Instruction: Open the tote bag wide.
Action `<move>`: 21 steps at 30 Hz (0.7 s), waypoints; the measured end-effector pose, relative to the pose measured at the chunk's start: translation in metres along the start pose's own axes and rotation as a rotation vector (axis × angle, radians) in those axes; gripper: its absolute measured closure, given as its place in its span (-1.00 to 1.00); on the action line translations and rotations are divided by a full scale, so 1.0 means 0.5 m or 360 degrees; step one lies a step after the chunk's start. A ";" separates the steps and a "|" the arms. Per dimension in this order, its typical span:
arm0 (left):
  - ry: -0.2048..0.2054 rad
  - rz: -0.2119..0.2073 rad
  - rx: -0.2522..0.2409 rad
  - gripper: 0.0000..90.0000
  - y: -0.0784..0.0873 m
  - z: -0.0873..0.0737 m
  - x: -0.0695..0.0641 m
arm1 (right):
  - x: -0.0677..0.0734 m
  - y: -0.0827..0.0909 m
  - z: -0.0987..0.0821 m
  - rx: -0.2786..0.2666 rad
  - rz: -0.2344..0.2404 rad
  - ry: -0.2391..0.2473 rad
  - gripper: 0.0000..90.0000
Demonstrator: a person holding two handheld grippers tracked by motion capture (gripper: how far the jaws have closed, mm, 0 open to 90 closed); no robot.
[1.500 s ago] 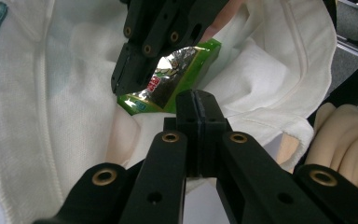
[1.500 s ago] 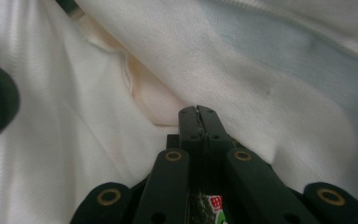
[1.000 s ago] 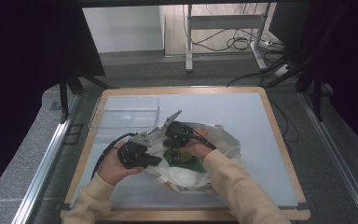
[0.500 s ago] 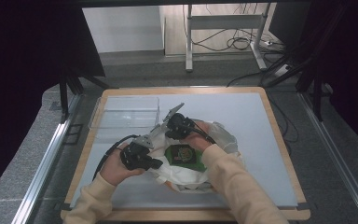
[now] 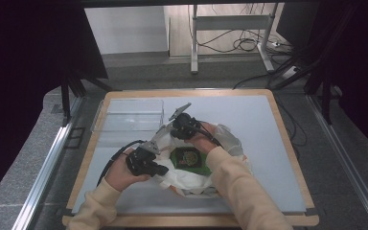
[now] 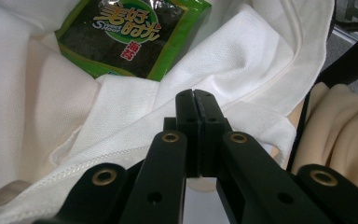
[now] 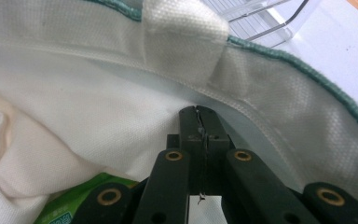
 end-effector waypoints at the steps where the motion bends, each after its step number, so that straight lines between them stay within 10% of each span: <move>1: 0.0000 0.0000 -0.0002 1.00 0.001 0.000 0.001 | 0.001 0.001 0.000 0.0002 0.0001 -0.0005 0.98; 21: 0.0003 0.0023 0.0001 1.00 -0.007 0.002 0.006 | 0.033 0.034 -0.080 0.0195 0.0075 0.0022 0.98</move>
Point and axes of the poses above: each handheld gripper's, and its own axes: y roughly backward along the jaws, z roughly out of its top, x roughly to its left, the point moved 9 cm from there along -y, roughly forward along the jaws, and after that the axes turned 10 degrees about -x, right-handed, at the moved point
